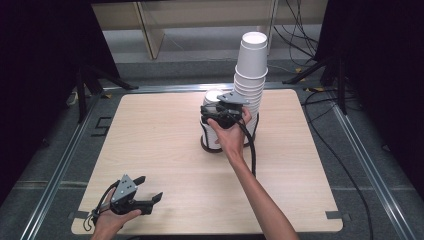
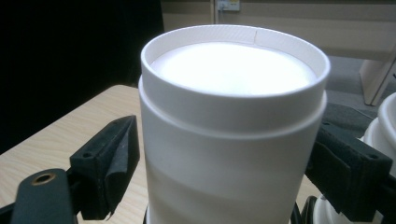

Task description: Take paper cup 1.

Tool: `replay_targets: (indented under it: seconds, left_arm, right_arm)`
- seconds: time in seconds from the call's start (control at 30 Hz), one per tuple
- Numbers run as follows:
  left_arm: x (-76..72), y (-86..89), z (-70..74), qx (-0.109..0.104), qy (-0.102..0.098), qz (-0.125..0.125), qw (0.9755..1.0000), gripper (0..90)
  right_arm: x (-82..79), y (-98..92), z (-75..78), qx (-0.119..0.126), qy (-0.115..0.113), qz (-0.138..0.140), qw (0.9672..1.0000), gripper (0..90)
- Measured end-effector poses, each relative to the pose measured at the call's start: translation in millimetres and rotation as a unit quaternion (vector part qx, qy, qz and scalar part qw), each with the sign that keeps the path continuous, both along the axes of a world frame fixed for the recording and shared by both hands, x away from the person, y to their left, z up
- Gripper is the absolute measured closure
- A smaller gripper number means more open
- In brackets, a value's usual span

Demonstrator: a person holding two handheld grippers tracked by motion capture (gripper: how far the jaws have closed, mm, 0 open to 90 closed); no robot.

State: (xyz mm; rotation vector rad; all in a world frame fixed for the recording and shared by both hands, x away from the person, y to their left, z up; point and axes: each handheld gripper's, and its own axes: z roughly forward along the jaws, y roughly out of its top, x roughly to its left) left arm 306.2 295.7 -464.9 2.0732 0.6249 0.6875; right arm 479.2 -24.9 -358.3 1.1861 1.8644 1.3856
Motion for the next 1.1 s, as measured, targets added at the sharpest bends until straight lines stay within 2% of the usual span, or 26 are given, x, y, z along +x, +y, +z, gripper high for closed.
replay_targets:
  seconds: [0.07, 0.13, 0.27, 0.3, 0.33, 0.37, 0.47, 0.53, 0.63, 0.7, 0.73, 0.83, 0.87, 0.9, 0.93, 0.97, 1.0, 1.07, 1.1]
  left_arm:
    - [0.1, 0.0, -0.2, -0.001, -0.002, 0.002, 1.0000, 14.9]
    - [-0.1, 0.0, -0.2, -0.001, -0.002, 0.001, 1.0000, 14.9]
    - [-0.3, -0.3, -0.3, -0.002, 0.000, 0.000, 1.0000, 14.9]
    - [-0.4, 0.0, 0.0, -0.001, 0.001, -0.001, 1.0000, 14.9]
    - [-0.7, 1.9, 2.1, 0.017, 0.002, -0.001, 0.9999, 14.9]
    - [0.0, 1.1, 0.6, 0.005, -0.002, -0.001, 1.0000, 14.9]
    - [-0.1, 1.2, 0.4, 0.005, -0.001, 0.000, 1.0000, 14.9]
    - [0.2, 1.2, 0.3, 0.005, -0.002, 0.000, 1.0000, 14.9]
    - [-0.1, 1.0, 0.1, 0.005, -0.001, 0.000, 1.0000, 14.9]
    - [0.1, 1.0, 0.1, 0.004, 0.000, -0.001, 1.0000, 14.9]
    - [0.2, 1.0, -0.1, 0.004, -0.001, 0.001, 1.0000, 14.9]
    - [0.4, 0.9, -0.1, 0.005, 0.001, -0.002, 1.0000, 14.9]
    - [0.5, 1.3, 0.3, 0.010, 0.001, -0.001, 0.9999, 14.9]
    - [1.3, 3.1, 1.8, 0.029, 0.000, -0.001, 0.9996, 14.9]
    - [0.6, 2.2, 1.3, 0.023, -0.001, 0.003, 0.9997, 14.9]
    - [0.6, 2.2, 1.3, 0.023, -0.001, 0.003, 0.9997, 14.9]
    - [-0.1, 0.4, 0.1, 0.008, 0.003, 0.003, 1.0000, 14.9]
    - [0.0, 0.4, 0.1, 0.008, 0.003, 0.001, 1.0000, 14.9]
    - [-0.1, 0.5, 0.0, 0.008, 0.003, 0.002, 1.0000, 14.9]
  right_arm:
    - [-0.3, 1.6, 0.5, -0.004, 0.006, -0.005, 1.0000, 14.9]
    - [-0.1, 5.7, 0.9, -0.008, 0.011, -0.022, 0.9997, 15.1]
    - [2.0, 9.4, -0.9, 0.002, 0.024, -0.037, 0.9990, 15.1]
    - [3.2, 9.9, -1.5, -0.001, 0.021, -0.039, 0.9990, 15.5]
    - [3.2, 10.4, -1.5, 0.000, 0.019, -0.042, 0.9990, 15.8]
    - [3.1, 11.0, -2.0, 0.007, 0.016, -0.044, 0.9989, 18.1]
    - [2.4, 9.4, -0.4, 0.011, 0.024, -0.046, 0.9986, 19.0]
    - [1.9, 8.7, 0.1, 0.007, 0.020, -0.041, 0.9989, 19.5]
    - [-1.2, 6.2, 4.1, 0.012, 0.006, -0.041, 0.9991, 20.1]
    - [-2.1, 5.0, 6.5, 0.018, 0.005, -0.039, 0.9991, 20.1]
    - [-4.8, 3.2, 12.0, 0.030, -0.002, -0.038, 0.9988, 20.2]
    - [-8.3, 1.0, 21.8, 0.035, -0.015, -0.033, 0.9987, 20.2]
    - [-10.0, 0.5, 25.8, 0.040, -0.019, -0.034, 0.9984, 20.2]
    - [-11.9, 0.3, 29.9, 0.045, -0.024, -0.033, 0.9981, 20.2]
    - [-13.1, -0.3, 34.0, 0.043, -0.034, -0.030, 0.9980, 20.2]
    - [-13.1, -0.3, 34.0, 0.043, -0.034, -0.030, 0.9980, 20.2]
    - [-17.4, 0.0, 43.4, 0.044, -0.046, -0.028, 0.9976, 20.2]
    - [-19.3, 0.0, 47.8, 0.047, -0.051, -0.027, 0.9972, 20.2]
    - [-22.4, -1.3, 55.9, 0.046, -0.061, -0.022, 0.9968, 20.2]
